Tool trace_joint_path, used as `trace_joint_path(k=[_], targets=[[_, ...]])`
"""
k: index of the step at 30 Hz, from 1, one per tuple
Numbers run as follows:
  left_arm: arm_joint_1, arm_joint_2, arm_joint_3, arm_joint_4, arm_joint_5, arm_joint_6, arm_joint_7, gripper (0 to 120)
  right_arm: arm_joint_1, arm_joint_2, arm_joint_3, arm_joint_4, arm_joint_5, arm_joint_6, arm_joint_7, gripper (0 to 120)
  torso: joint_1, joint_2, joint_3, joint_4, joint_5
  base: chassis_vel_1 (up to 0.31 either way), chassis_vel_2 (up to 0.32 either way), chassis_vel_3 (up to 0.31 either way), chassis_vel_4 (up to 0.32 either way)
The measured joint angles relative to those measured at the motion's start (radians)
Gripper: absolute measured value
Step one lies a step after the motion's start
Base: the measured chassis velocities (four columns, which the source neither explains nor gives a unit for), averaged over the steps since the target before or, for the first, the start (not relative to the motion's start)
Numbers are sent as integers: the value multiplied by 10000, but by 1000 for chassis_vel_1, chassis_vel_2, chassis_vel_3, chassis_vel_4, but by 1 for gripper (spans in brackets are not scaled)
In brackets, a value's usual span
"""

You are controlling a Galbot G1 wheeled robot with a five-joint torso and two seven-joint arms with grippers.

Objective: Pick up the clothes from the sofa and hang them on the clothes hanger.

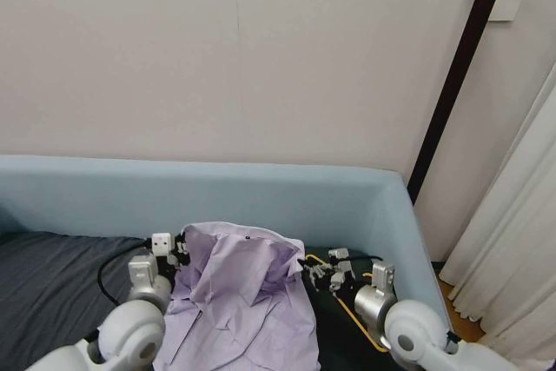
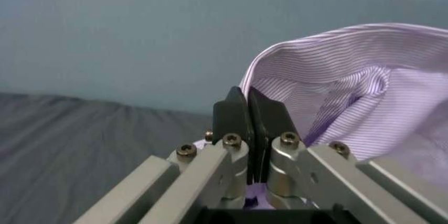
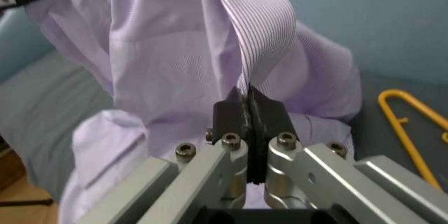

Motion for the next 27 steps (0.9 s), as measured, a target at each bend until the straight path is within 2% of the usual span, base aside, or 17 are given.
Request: trace_joint_path(k=[5, 9, 15, 20, 21, 27], targets=[[-407, -473, 434, 836, 64, -76, 102, 0, 422, 515, -463, -1069, -290, 258, -290, 0, 0, 0, 0, 1, 0, 0, 0, 0, 0], [-1162, -921, 833, 1693, 39, -155, 168, 0, 1340, 1078, -850, -2215, -229, 337, -361, 0, 1, 0, 1, 3, 1, 0, 0, 0, 0], [-1522, -1195, 1118, 2083, -16, -164, 173, 0, 1865, 1185, -1037, -2765, -99, 268, -320, 0, 1, 0, 1, 1, -1, 0, 0, 0, 0], [-1820, -1386, 1287, 2399, -139, -164, 145, 0, 1952, 994, -870, -3102, -174, 233, -231, 22, 1, 0, 1, 2, -1, 0, 0, 0, 0], [-1820, -1386, 1287, 2399, -139, -164, 145, 0, 1952, 994, -870, -3102, -174, 233, -231, 22, 1, 0, 1, 2, -1, 0, 0, 0, 0], [-2007, -1581, 1424, 2621, -165, -163, 131, 0, 1456, 277, -84, -2799, 66, 210, -244, 43, 1, 0, 0, -1, 0, 0, 0, 0, 0]])
